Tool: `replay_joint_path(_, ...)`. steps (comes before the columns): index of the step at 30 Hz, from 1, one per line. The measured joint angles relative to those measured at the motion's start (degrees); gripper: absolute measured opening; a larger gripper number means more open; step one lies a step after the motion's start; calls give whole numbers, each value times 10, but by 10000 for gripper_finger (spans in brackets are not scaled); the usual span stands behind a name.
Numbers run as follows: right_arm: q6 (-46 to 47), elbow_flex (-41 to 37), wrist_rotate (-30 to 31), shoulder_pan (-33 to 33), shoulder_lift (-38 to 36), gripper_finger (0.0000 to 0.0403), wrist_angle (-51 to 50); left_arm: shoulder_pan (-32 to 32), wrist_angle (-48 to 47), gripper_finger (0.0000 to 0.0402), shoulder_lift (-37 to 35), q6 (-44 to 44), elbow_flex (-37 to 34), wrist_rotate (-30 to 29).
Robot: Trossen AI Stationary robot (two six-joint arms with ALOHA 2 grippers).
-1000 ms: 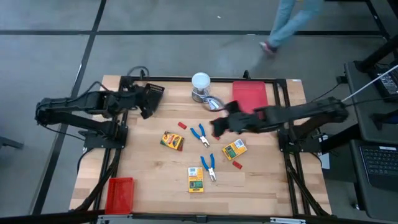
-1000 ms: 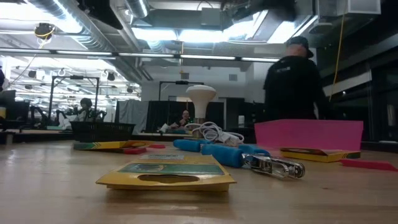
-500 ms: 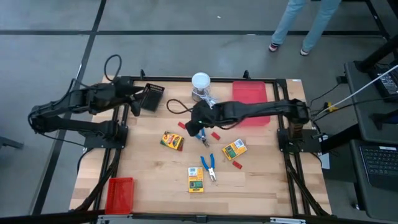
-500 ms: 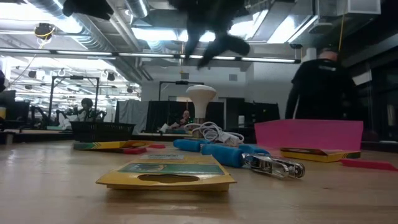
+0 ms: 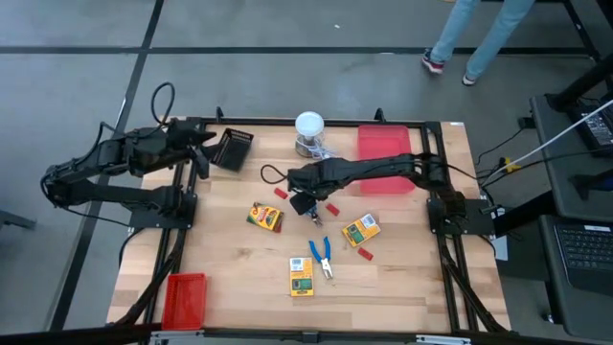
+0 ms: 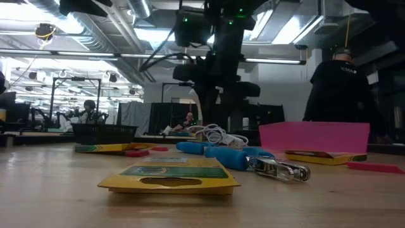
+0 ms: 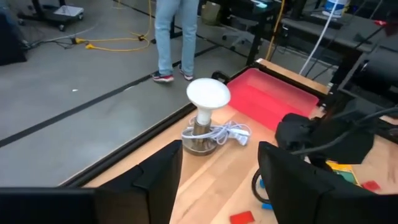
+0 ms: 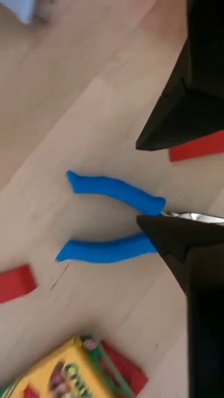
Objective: Pick & Place School Supplies
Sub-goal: Put the blue puncher into the pink bin
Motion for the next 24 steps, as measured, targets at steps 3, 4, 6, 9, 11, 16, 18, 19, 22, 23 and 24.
replay_joint_path(3, 14, 0, 3, 0, 5, 215, -12, 0, 0, 210, 0, 1, 0, 5)
replay_joint_path(4, 21, 0, 5, 0, 5, 223, -9, 0, 0, 210, 0, 4, 0, 5)
replay_joint_path(6, 37, 0, 8, 0, 5, 236, -1, 0, 0, 210, 0, 6, 0, 7)
replay_joint_path(9, 55, 0, 11, 0, 5, 244, 13, 0, 0, 210, 0, 10, 0, 9)
replay_joint_path(11, 65, 0, 16, 0, 5, 243, 19, 0, 0, 210, 0, 14, 0, 10)
replay_joint_path(16, 75, 0, 45, 0, 5, 232, 21, 0, 0, 210, 0, 23, 0, 15)
replay_joint_path(18, 77, 0, 46, 0, 10, 228, 27, 0, 1, 210, 0, 26, 0, 23)
replay_joint_path(19, 77, 0, 44, 0, 14, 227, 30, 0, 1, 210, 0, 26, 0, 26)
replay_joint_path(22, 82, 0, 24, 1, 34, 225, 34, 0, 6, 210, 0, 31, 0, 28)
replay_joint_path(23, 84, 0, 16, 2, 41, 225, 36, 0, 6, 210, 0, 31, 0, 28)
replay_joint_path(24, 84, 0, 10, 4, 49, 225, 36, 0, 7, 210, 0, 31, 0, 28)
